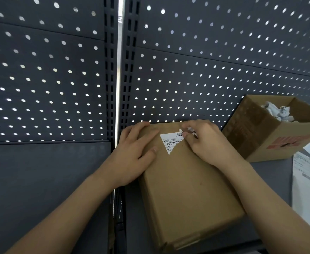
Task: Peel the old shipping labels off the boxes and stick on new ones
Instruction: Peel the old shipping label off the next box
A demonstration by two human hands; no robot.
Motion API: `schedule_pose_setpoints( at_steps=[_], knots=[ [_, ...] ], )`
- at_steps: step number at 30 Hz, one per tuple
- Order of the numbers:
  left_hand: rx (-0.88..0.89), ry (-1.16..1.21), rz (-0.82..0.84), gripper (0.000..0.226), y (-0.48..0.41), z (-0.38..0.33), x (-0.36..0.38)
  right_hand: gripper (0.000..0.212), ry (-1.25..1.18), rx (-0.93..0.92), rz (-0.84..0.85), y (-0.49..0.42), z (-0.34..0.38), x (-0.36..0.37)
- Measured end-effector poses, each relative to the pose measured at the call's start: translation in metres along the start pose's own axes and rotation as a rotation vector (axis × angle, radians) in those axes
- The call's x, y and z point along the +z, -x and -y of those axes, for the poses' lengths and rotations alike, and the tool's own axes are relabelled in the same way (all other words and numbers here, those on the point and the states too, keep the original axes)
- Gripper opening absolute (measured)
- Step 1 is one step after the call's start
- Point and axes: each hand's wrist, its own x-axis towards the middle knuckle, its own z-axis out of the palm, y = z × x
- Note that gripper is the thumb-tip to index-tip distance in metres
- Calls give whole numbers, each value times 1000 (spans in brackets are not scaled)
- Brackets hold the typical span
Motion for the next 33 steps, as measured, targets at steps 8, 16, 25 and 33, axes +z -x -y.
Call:
schedule_pose_setpoints(
  at_steps=[8, 16, 25, 33],
  knots=[
    [4, -4, -3, 70, 0, 0, 0, 12, -72, -14, -21, -3, 1, 1],
    [2, 11, -2, 69, 0, 0, 0, 12, -89, -12, -32, 1, 2, 2],
    [4, 6, -2, 68, 0, 0, 0, 10, -73, 25, -46, -3, 1, 3],
    [-1, 5, -6, 70, 0, 0, 0, 14, 30, 23, -34, -3, 13, 0]
  ],
)
